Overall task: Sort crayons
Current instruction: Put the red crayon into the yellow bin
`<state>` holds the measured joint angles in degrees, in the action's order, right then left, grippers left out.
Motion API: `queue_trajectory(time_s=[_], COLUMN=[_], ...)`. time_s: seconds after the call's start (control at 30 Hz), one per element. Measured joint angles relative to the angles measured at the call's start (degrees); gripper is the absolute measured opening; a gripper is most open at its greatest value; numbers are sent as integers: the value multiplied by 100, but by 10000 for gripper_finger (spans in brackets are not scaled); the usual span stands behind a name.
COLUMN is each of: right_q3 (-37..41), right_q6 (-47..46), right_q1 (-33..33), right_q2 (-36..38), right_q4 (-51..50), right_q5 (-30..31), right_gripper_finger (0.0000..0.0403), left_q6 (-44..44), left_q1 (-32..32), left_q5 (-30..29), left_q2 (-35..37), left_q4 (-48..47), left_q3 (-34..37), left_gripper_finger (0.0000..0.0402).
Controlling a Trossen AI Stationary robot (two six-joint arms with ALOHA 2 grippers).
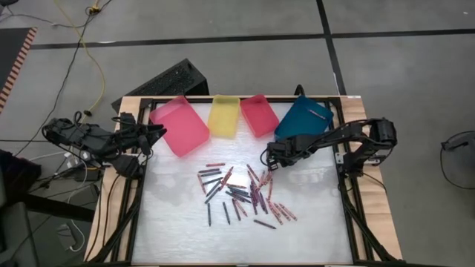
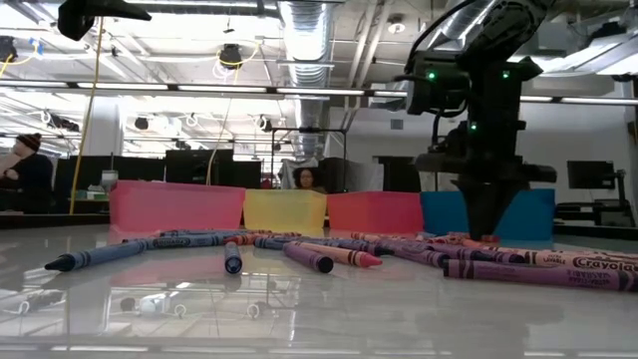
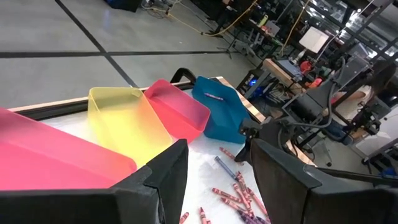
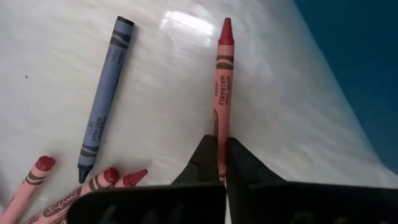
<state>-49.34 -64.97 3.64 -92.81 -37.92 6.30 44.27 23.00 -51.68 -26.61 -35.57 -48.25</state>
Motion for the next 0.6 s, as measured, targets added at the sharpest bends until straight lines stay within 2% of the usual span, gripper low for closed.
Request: queue_trajectory(time_s=[0.2, 0.37, 0.6], right_q3=[-523, -1200, -2255], right_q6=[94, 522, 1144], right_q1=[-38, -45, 73], right_q2=[-40, -27, -24], right_q4=[-271, -347, -300], right_q5=[-100, -146, 96], right_gripper_finger=[7, 6, 5], left_q6=[0, -1, -5], left_q1=[-1, 0, 0], left_q5=[5, 9, 13], left_q2=[0, 0, 0], left_q4=[1, 2, -6], left_q3=[0, 0, 0], left_gripper_finger=[165, 165, 165])
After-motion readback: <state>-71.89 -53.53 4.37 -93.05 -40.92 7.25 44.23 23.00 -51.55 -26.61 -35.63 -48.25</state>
